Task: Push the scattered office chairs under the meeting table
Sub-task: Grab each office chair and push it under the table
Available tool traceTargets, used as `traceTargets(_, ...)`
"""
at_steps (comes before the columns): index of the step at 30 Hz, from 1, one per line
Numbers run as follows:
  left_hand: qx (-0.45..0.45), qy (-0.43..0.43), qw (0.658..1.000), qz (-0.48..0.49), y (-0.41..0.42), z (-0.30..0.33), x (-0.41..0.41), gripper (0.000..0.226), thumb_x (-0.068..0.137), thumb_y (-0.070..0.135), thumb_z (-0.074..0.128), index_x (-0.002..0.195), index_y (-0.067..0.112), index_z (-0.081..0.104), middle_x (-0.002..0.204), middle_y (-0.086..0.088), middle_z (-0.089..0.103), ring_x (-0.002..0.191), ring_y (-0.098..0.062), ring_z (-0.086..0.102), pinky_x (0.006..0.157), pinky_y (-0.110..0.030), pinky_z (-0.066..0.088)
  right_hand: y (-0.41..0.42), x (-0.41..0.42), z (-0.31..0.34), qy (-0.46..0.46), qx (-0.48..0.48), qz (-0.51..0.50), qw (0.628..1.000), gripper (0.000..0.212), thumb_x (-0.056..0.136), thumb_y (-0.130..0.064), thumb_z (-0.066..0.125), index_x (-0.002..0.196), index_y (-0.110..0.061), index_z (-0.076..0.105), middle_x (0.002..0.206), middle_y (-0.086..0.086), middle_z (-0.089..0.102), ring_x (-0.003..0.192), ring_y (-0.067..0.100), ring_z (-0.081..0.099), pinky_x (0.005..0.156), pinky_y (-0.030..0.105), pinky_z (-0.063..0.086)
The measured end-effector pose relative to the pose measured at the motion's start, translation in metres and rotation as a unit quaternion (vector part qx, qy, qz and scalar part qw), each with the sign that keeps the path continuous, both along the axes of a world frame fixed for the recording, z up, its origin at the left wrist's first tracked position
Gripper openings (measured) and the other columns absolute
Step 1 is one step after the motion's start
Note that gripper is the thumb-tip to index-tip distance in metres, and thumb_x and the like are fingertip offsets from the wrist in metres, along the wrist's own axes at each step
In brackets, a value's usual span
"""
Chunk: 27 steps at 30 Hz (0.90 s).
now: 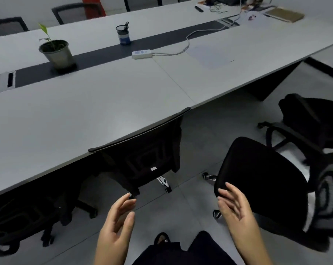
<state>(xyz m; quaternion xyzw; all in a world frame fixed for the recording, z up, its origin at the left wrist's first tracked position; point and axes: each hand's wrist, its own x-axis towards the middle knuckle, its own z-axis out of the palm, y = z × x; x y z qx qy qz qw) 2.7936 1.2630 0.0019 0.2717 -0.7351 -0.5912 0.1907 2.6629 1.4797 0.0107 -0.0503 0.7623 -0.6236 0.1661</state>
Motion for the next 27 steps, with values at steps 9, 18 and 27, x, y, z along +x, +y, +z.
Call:
traceTargets(9, -0.049, 0.002, 0.982, -0.182, 0.072, 0.007, -0.034, 0.036, 0.073, 0.049, 0.047, 0.109, 0.053, 0.051, 0.112, 0.023, 0.06, 0.103, 0.004, 0.057, 0.082, -0.004, 0.041, 0.103, 0.052, 0.003, 0.009, 0.016, -0.179, 0.984, 0.043, 0.072, -0.037, 0.054, 0.113, -0.045, 0.042, 0.117, -0.014, 0.056, 0.101, -0.007, 0.055, 0.076, 0.009, 0.042)
traceTargets(18, -0.028, -0.008, 0.951, -0.308, 0.228, -0.006, -0.014, 0.034, 0.071, 0.051, 0.048, 0.104, 0.057, 0.053, 0.107, 0.02, 0.063, 0.098, 0.002, 0.06, 0.076, -0.005, 0.044, 0.269, 0.146, -0.007, 0.018, 0.082, -0.298, 0.951, 0.042, 0.081, -0.025, 0.058, 0.113, -0.047, 0.042, 0.115, -0.016, 0.059, 0.105, -0.009, 0.051, 0.086, 0.02, 0.042)
traceTargets(27, -0.04, -0.011, 0.909, -0.414, 0.375, -0.006, -0.009, 0.029, 0.081, 0.042, 0.056, 0.104, 0.059, 0.052, 0.105, 0.025, 0.063, 0.099, 0.004, 0.059, 0.08, -0.004, 0.043, 0.4, 0.213, -0.017, 0.056, 0.139, -0.391, 0.908, 0.047, 0.08, -0.034, 0.063, 0.111, -0.062, 0.042, 0.119, -0.03, 0.051, 0.105, -0.007, 0.053, 0.086, 0.005, 0.038)
